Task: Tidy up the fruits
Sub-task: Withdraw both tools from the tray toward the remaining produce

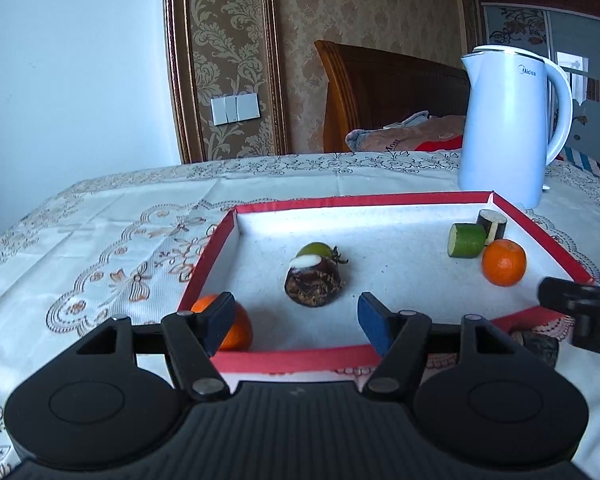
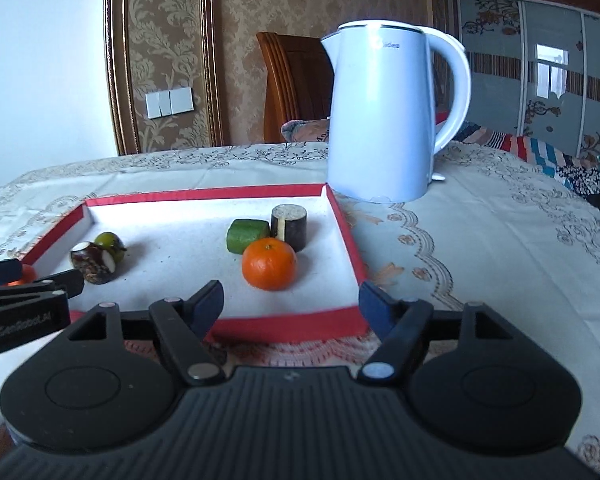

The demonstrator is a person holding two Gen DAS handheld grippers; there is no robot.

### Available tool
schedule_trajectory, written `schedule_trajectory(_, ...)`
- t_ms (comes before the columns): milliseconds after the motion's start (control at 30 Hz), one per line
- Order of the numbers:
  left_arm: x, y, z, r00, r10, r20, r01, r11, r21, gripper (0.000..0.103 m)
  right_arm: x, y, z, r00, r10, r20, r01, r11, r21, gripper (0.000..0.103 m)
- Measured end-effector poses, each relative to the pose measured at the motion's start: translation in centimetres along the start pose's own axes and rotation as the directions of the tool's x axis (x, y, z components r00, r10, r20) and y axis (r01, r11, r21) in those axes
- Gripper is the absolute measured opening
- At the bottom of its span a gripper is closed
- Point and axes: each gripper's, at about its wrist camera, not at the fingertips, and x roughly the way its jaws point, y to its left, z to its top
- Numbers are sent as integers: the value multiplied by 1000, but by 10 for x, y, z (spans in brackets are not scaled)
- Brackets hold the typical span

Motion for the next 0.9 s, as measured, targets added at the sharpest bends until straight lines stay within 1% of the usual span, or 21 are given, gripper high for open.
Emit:
schedule_trajectory(100, -6, 6, -6, 1000, 11, -11, -11, 1000, -1, 68, -16, -9, -6, 1000, 13, 1, -13, 1000, 5, 73)
schedule_trajectory(167, -12, 13, -8, 1000, 5, -10, -5, 1000, -24, 70, -26, -18, -10, 1000, 11, 1, -11, 1000, 11, 73)
schedule_trajectory(300, -20, 26, -13, 1000, -3, -29, 1, 998, -60, 70, -37, -32, -20, 1000, 10, -19, -10, 1000, 22, 73)
schedule_trajectory(433, -26, 31, -18, 1000, -9, -30, 7, 998, -62, 70, -41, -37, -28, 998, 26, -49, -24, 999, 37, 73)
schedule_trajectory(500, -28, 29, -20, 1000, -2, -27, 1, 999, -51, 70, -39, -33, -30, 997, 48, -66, -46, 998, 38, 73)
schedule_trajectory(667, -28, 29, -20, 1000, -17, -26, 15, 999, -47, 70, -35, -10, -21, 992, 104, -67, -102, 994, 32, 73)
schedule_trajectory(800, -29, 34, -22, 999, -18, -26, 16, 998, -63, 70, -29, 10, -15, 992, 109, -60, -109, 994, 5, 73)
schedule_trajectory(900, -27, 37, -22, 999, -25, -30, 22, 997, -78, 70, -19, 20, -13, 991, 104, -88, -103, 995, 20, 72)
